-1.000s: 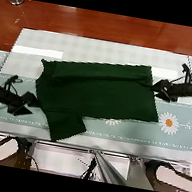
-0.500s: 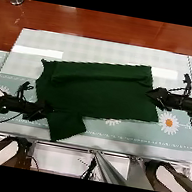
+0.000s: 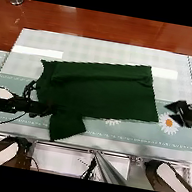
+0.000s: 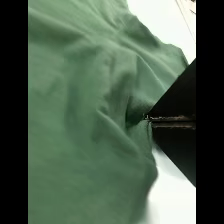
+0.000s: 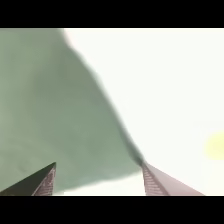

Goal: Fold the shirts.

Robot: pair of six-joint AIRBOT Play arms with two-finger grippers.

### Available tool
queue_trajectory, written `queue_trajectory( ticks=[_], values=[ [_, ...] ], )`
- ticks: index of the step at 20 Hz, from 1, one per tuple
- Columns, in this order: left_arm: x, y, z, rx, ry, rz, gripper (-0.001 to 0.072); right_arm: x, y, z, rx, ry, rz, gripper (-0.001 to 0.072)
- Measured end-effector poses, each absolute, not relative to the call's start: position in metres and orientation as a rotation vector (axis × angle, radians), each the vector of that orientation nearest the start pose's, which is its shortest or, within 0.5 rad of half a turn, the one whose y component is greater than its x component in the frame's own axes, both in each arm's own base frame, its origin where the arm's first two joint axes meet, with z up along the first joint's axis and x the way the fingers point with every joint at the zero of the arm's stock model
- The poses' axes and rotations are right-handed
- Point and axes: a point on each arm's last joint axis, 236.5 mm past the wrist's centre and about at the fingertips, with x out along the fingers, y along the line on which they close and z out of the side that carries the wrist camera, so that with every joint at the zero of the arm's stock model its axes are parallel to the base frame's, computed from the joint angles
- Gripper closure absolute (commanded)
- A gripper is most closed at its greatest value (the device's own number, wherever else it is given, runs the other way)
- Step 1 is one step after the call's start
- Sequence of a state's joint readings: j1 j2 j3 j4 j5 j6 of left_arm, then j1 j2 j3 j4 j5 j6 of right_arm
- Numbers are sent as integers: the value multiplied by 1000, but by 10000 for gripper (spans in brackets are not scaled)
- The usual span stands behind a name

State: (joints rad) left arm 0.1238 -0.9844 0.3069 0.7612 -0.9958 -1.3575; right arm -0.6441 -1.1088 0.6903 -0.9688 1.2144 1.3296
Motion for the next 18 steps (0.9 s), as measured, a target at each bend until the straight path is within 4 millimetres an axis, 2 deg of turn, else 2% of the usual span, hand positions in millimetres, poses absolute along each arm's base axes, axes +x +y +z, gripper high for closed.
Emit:
queue_trajectory(
  ticks=[4,6,10,15,16,17,18],
  values=[
    [207,-121,-103,-819,1455,-225,671,237,-50,-72,881,1431,-115,88],
    [208,-122,-103,-819,1450,-227,671,231,-47,-79,905,1467,-113,88],
    [209,-121,-102,-821,1442,-226,671,244,-31,-86,960,1460,-40,88],
    [210,-122,-102,-822,1442,-227,671,277,0,-94,941,1433,24,101],
    [210,-122,-102,-822,1442,-227,671,283,6,-95,935,1432,37,310],
    [209,-122,-102,-822,1442,-227,671,288,11,-97,912,1436,47,676],
    [210,-122,-101,-822,1443,-231,671,291,15,-98,888,1442,60,680]
  ],
)
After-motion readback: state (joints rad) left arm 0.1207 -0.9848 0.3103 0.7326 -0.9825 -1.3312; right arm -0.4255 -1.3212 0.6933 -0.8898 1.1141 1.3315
